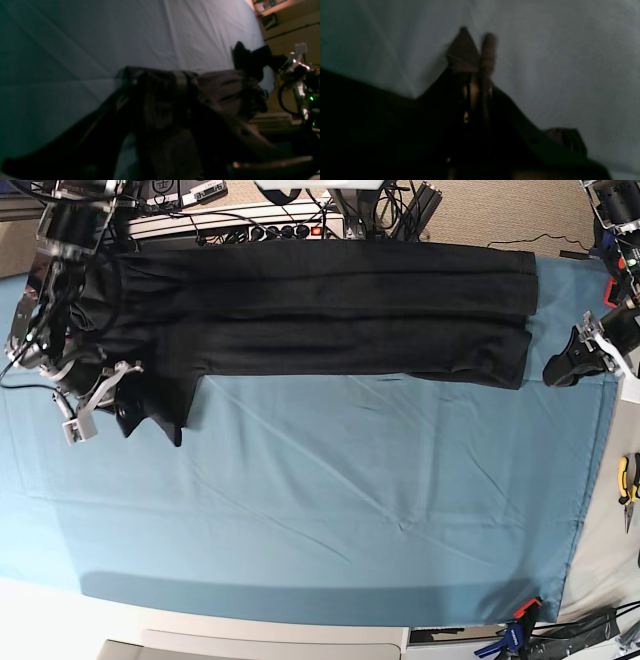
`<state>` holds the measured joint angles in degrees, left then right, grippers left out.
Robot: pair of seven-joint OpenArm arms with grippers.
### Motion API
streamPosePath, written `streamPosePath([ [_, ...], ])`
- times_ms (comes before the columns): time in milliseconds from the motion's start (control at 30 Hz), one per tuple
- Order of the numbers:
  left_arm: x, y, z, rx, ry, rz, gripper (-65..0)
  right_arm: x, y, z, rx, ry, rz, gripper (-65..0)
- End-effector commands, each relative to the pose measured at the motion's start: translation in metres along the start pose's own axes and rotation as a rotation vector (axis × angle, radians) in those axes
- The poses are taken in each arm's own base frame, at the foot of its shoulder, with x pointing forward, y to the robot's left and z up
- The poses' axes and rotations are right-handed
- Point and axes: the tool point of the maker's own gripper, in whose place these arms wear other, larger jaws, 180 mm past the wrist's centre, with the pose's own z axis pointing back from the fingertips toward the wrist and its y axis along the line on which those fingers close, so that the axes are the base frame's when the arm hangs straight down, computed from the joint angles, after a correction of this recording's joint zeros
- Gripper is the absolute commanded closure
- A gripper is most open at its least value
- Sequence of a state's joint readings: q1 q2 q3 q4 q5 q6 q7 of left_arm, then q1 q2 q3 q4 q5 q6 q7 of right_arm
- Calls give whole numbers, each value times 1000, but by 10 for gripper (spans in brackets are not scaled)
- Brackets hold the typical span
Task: Fold the T-shirt properly
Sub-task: 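Fold the strip end with the right gripper inward toward the shirt middle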
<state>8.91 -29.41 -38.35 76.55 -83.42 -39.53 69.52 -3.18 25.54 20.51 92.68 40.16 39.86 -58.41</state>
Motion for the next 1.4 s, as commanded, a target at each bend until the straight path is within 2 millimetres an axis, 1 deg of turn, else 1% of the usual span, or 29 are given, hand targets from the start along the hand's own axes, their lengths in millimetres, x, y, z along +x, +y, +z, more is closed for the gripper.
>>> streamPosePath([
  [0,20,-5,5,-12,-46,-40,-194,16,1,10,-5,-47,43,0],
  [200,20,-5,5,-12,-50,-39,-194,5,37,30,25,-26,147,0],
  [467,21,-5,5,-12,-51,-39,-194,-20,80,53,87,29,226,0],
  [633,21,-5,5,-12,-53,-39,-194,-39,98,64,118,77,240,0],
  [900,21,-5,5,-12,-53,-39,-194,-67,106,73,143,153,217,0],
  [1167,21,-5,5,-12,-53,-39,-194,-85,108,78,150,216,209,0],
  [1233,21,-5,5,-12,-54,-39,-194,-88,106,81,147,235,223,0],
  [1367,22,-5,5,-13,-58,-39,-194,-93,93,84,105,280,283,0],
])
